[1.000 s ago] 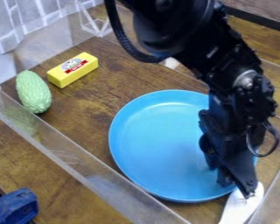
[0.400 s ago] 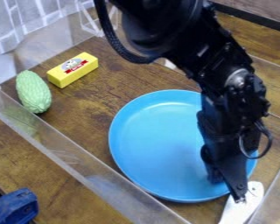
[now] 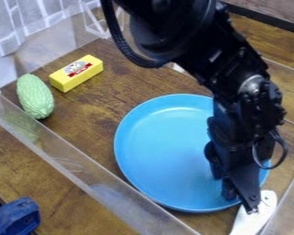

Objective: Put the white object in the blue tray

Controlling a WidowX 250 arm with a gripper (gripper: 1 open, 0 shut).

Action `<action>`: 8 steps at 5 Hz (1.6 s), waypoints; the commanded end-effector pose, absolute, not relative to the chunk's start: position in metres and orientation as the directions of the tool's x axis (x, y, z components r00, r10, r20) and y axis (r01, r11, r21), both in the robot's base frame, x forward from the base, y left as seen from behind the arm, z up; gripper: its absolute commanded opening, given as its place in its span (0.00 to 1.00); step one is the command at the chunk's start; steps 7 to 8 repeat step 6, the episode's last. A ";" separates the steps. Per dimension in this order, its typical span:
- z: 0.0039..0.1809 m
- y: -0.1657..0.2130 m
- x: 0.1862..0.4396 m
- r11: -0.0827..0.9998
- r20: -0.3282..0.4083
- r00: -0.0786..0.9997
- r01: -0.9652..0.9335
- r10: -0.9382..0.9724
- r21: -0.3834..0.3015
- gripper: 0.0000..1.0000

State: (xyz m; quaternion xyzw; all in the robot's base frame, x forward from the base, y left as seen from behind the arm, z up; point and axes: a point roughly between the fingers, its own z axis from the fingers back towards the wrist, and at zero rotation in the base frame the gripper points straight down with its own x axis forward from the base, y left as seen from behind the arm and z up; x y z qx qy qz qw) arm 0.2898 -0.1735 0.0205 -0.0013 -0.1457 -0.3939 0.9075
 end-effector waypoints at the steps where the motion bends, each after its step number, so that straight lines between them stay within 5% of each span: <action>1: 0.009 -0.179 0.269 0.624 0.226 0.593 0.774 -0.773 0.102 1.00; 8: 0.003 -0.178 0.237 0.724 0.220 0.693 0.679 -0.687 0.121 1.00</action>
